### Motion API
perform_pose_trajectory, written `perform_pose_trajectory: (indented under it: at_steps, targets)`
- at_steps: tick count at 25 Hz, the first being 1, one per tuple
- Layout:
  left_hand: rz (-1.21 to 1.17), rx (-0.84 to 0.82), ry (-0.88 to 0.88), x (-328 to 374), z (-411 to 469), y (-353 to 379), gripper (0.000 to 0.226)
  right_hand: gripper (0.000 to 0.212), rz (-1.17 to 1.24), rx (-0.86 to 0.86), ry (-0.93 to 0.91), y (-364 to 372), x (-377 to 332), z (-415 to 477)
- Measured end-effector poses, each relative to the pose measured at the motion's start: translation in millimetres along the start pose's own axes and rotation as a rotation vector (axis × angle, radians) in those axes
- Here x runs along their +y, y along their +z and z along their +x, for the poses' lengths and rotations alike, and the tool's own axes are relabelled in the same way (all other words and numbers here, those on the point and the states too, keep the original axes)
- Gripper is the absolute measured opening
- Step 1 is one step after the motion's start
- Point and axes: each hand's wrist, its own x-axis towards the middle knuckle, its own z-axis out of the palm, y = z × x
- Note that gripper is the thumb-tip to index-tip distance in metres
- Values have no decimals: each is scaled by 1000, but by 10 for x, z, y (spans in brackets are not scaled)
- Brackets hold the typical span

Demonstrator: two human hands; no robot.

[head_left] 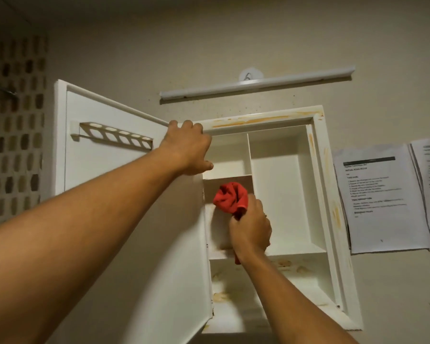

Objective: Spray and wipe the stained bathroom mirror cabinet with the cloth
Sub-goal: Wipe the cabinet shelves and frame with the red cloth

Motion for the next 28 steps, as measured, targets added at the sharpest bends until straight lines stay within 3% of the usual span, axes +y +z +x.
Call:
perform_pose_trajectory:
  at_steps: [3,5,7,9,13,15,16,18,20,22,25,27,28]
  targets:
    - [64,-4,-4,-67,63,58,92,44,158,149,112,283,-53,72]
    - [68,-59,-36,-114,115,100,117,50,121,189,104,485,-91,122]
    - [90,-102,-66,-177,170,163,134,57,-30,97,91,696,-78,129]
    - [139,-127,-78,-240,220,214,142,63,-197,-19,-33,836,-31,130]
    - [146,-163,-68,-237,392,275,145,74,-336,-300,-437,781,192,167]
    - [128,-175,-62,-186,442,248,144,67,-499,-414,-593,609,342,176]
    - [119,-177,-61,-186,456,235,145,67,-600,-438,-601,547,366,161]
    - [99,-177,-47,-192,433,232,148,68,-686,-320,-474,541,290,231]
    - [125,-186,-43,-194,457,245,150,56,-705,-227,-377,587,47,387]
    - [88,-214,-54,-205,496,225,150,61,-753,-307,-482,688,-48,362]
    - [33,-235,-71,-214,516,152,150,90,-891,-525,-756,520,266,290]
    - [26,-235,-66,-211,511,125,150,96,-870,-458,-638,465,351,324]
    - [39,-233,-66,-202,497,137,149,88,-825,-383,-506,517,282,341]
